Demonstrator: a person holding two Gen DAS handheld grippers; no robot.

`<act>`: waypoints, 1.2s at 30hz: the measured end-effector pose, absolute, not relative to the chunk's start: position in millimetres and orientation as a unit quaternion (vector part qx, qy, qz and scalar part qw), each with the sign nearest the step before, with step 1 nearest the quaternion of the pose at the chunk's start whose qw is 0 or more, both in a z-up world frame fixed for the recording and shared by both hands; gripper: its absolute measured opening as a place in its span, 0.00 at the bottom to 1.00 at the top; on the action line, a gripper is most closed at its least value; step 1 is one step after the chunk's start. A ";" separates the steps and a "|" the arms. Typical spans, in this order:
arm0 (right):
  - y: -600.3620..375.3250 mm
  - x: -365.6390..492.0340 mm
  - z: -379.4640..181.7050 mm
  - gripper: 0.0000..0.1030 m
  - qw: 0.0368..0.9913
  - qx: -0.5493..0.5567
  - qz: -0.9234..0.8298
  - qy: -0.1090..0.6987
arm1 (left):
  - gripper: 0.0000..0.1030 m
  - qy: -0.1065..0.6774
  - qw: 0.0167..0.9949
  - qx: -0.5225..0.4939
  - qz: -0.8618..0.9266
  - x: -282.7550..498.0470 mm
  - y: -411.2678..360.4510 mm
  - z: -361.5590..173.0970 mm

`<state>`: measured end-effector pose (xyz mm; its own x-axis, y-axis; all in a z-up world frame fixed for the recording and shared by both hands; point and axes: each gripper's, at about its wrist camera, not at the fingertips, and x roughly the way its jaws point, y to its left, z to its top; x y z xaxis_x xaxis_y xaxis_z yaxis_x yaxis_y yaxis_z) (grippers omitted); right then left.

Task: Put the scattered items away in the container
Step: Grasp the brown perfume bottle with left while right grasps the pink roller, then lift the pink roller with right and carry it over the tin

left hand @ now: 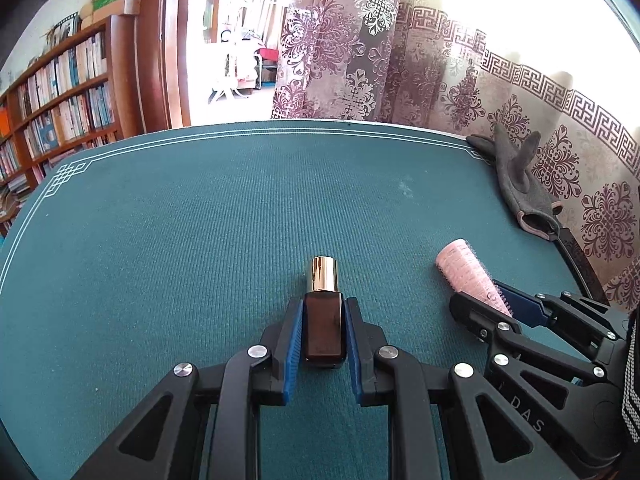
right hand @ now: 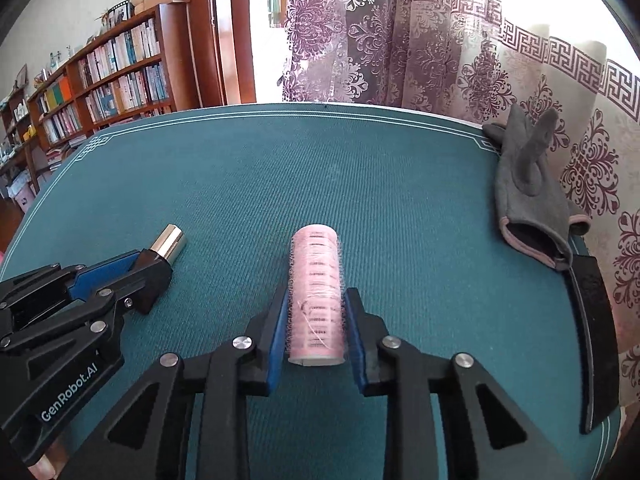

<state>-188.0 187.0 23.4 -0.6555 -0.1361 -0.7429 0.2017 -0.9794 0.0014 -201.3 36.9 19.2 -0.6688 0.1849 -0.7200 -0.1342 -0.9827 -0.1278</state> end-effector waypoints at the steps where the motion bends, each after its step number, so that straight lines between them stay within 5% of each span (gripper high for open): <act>1: 188.4 -184.5 23.3 0.29 0.091 0.405 -0.909 0.038 | 0.21 -0.032 0.089 -0.398 0.913 -201.2 38.0 19.6; 18: 220.1 -103.5 60.0 0.29 0.072 0.368 -0.927 0.009 | 0.21 -0.009 0.129 -0.358 0.925 -174.5 64.9 46.8; 36: 272.1 10.5 100.2 0.29 -0.011 0.335 -0.942 0.005 | 0.21 -0.068 0.232 -0.337 0.910 -148.2 65.9 88.2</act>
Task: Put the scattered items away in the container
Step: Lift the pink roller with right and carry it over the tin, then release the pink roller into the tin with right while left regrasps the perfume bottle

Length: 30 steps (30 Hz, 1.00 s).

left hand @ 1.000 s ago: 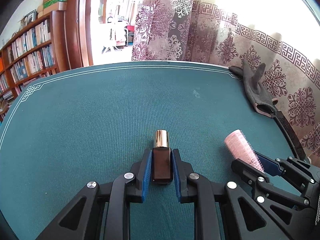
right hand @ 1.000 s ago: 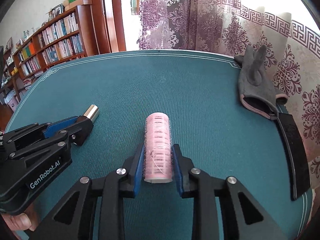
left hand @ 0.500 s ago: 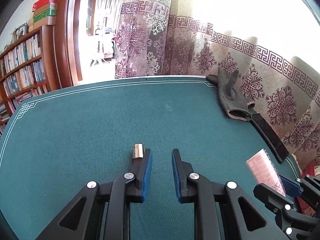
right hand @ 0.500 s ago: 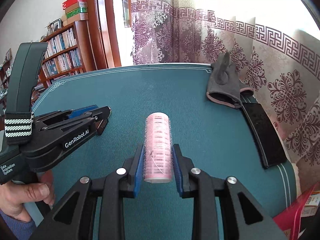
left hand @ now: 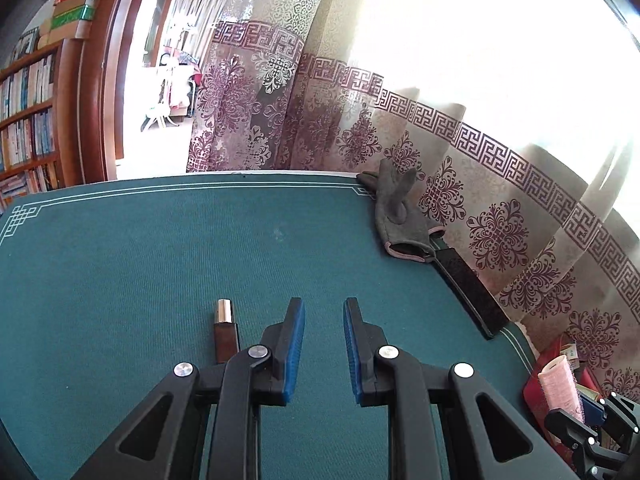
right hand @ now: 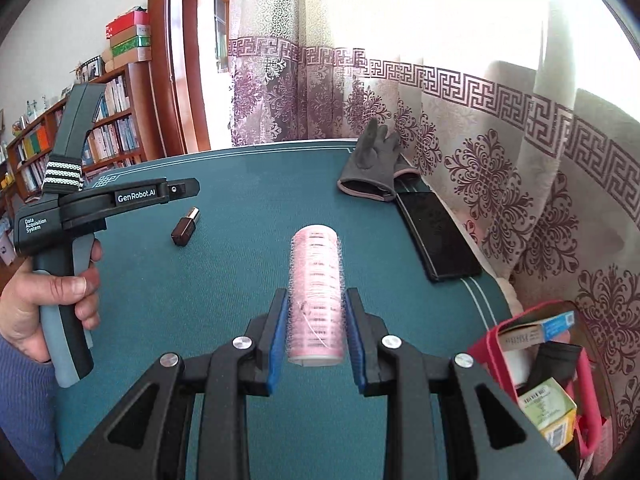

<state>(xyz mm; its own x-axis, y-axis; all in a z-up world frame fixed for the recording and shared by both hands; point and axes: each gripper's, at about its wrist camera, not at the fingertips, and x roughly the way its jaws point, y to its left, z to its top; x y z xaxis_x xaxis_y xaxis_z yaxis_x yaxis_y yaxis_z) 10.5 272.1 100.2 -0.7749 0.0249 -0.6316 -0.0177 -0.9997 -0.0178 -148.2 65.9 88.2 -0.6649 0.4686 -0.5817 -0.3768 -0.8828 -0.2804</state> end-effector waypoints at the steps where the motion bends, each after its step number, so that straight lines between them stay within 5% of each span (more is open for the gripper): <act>1: 277.5 18.0 102.2 0.29 0.019 -0.334 0.942 -0.004 | 0.21 -0.068 0.239 -0.335 0.909 -145.0 69.0 90.7; 15: 387.7 116.1 121.8 0.29 0.172 -0.332 0.926 0.048 | 0.21 -0.054 0.343 -0.317 0.883 -103.0 109.2 116.0; 30: 406.6 142.7 117.5 0.29 0.187 -0.329 0.923 0.069 | 0.21 -0.073 0.366 -0.295 0.879 -98.1 88.0 135.5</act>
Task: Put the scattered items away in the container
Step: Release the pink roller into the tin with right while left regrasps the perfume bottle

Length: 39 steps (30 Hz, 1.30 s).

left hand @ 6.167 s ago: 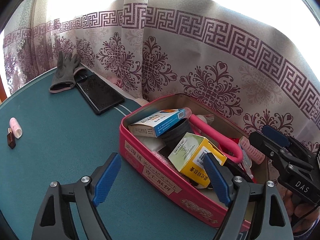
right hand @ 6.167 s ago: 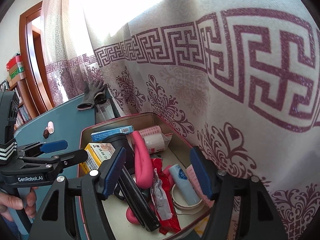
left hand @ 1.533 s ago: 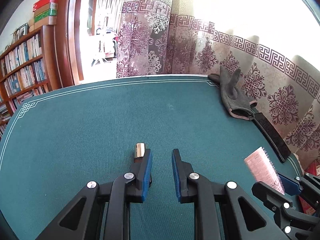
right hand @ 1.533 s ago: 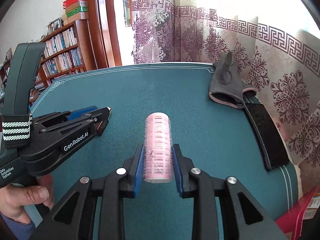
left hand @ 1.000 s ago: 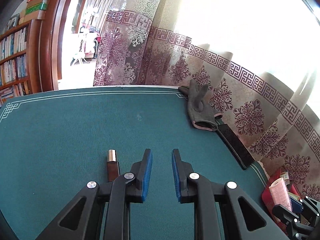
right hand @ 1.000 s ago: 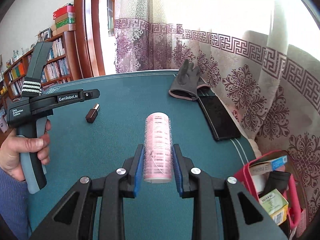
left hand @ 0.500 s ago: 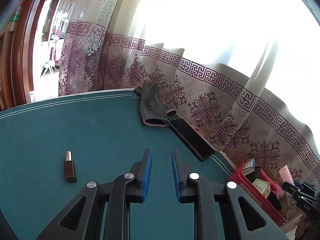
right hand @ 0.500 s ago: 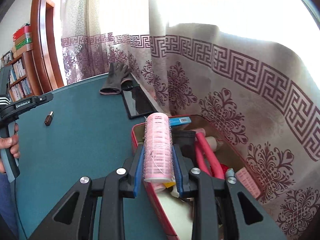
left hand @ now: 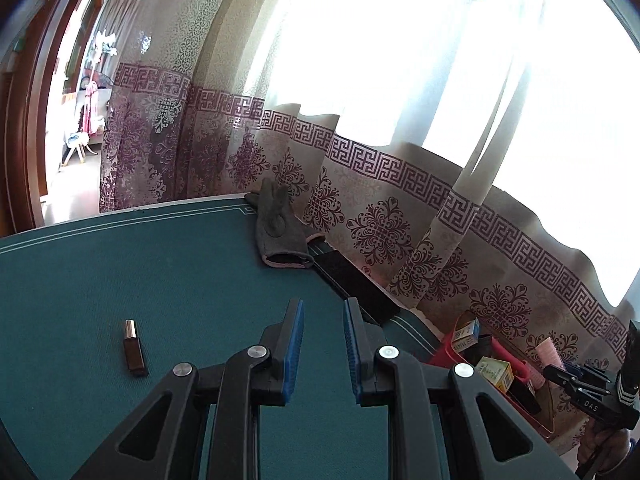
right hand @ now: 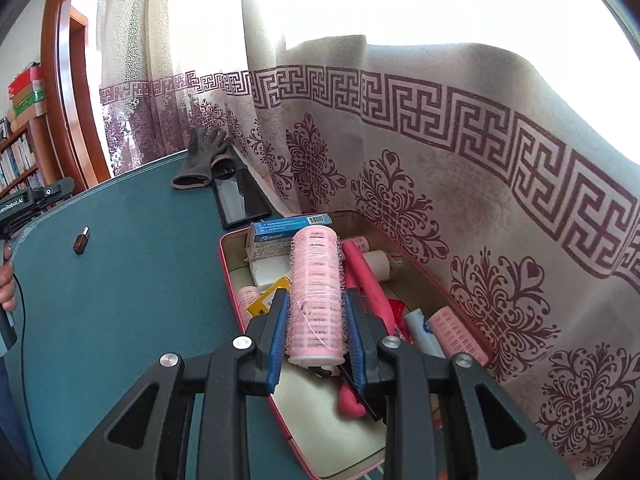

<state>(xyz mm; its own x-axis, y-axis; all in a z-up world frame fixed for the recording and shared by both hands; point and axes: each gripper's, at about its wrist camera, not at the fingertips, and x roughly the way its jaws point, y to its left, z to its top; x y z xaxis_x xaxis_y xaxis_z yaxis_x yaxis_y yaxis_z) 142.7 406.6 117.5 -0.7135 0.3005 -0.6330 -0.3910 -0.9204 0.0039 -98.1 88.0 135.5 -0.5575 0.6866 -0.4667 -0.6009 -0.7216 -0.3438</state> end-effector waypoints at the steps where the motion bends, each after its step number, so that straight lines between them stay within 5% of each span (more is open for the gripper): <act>1: 406.0 143.3 117.5 0.29 0.186 -0.328 0.924 0.069 | 0.21 -0.090 0.347 -0.302 0.883 -108.1 75.7 133.0; 9: 405.1 135.0 107.2 0.29 0.176 -0.340 0.920 0.078 | 0.21 -0.131 0.178 -0.373 0.901 -178.8 0.1 76.0; 10: 405.0 133.8 105.7 0.29 0.176 -0.342 0.920 0.078 | 0.32 -0.128 0.173 -0.381 0.899 -182.8 -0.6 67.5; 11: 404.9 132.8 104.4 0.29 0.176 -0.343 0.919 0.078 | 0.58 -0.123 0.169 -0.386 0.898 -186.1 0.7 61.2; 12: 405.4 131.9 103.0 0.29 0.177 -0.345 0.918 0.079 | 0.69 -0.114 0.164 -0.386 0.901 -187.0 4.5 55.1; 16: 410.7 130.7 97.2 0.30 0.184 -0.351 0.914 0.087 | 0.73 -0.058 0.159 -0.393 0.904 -189.5 28.9 40.1; 19: 416.1 131.2 93.1 0.30 0.191 -0.356 0.910 0.090 | 0.68 -0.025 0.148 -0.399 0.905 -189.9 44.0 29.3; 20: 417.9 131.8 92.0 0.30 0.194 -0.357 0.909 0.091 | 0.54 -0.014 0.144 -0.404 0.903 -191.8 48.2 25.1; 24: 422.9 135.8 91.7 0.34 0.206 -0.355 0.907 0.090 | 0.23 -0.002 0.139 -0.407 0.903 -193.5 49.3 18.2; 39: 423.0 149.8 103.7 0.49 0.220 -0.333 0.913 0.088 | 0.20 -0.040 0.183 -0.383 0.905 -175.9 49.1 48.1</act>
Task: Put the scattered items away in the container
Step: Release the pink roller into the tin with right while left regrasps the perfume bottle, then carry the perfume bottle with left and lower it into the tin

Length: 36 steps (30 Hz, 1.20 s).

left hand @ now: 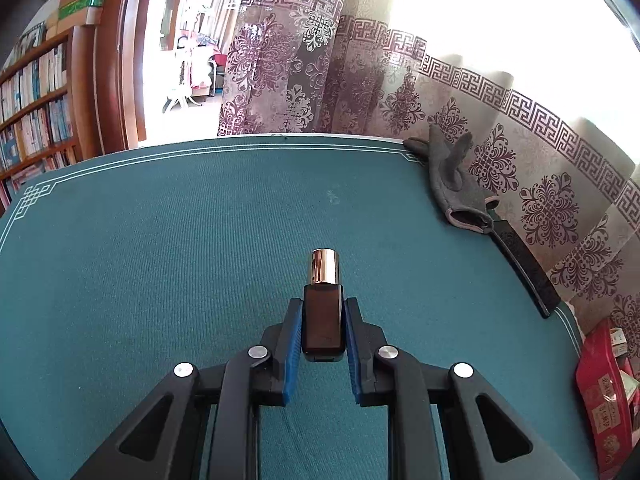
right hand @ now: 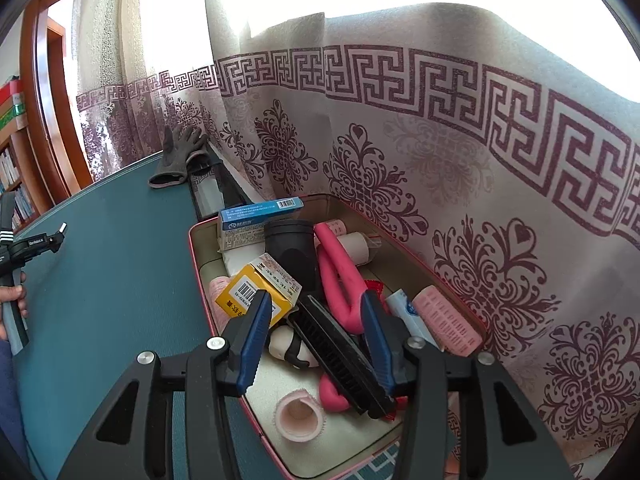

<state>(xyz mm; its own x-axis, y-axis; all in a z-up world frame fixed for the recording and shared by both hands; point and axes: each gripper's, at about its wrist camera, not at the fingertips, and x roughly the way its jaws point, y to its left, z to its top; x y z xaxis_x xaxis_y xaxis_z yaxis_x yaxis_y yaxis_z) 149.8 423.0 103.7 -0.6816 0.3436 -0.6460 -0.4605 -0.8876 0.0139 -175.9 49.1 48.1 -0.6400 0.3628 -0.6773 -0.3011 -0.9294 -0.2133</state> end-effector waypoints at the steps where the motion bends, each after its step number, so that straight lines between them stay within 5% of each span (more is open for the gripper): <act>1: 422.9 151.0 104.9 0.49 0.221 -0.331 0.913 0.087 | 0.20 -0.039 0.192 -0.379 0.904 -172.0 53.0 51.1; 26: 460.8 205.8 102.5 0.57 0.254 -0.309 0.907 0.129 | 0.20 0.056 0.502 -0.337 0.795 16.9 243.6 120.8; 36: 478.7 221.0 95.3 0.58 0.240 -0.297 0.911 0.159 | 0.20 0.074 0.548 -0.352 0.755 62.2 320.6 122.8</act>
<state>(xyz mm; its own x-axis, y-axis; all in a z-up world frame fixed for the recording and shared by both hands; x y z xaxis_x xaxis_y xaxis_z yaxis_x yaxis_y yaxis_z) 221.0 478.7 95.3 -0.7087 0.3421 -0.6170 -0.5311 -0.8343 0.1475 62.2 320.6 122.8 -0.1505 0.7758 -0.6128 -0.8797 -0.3879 -0.2750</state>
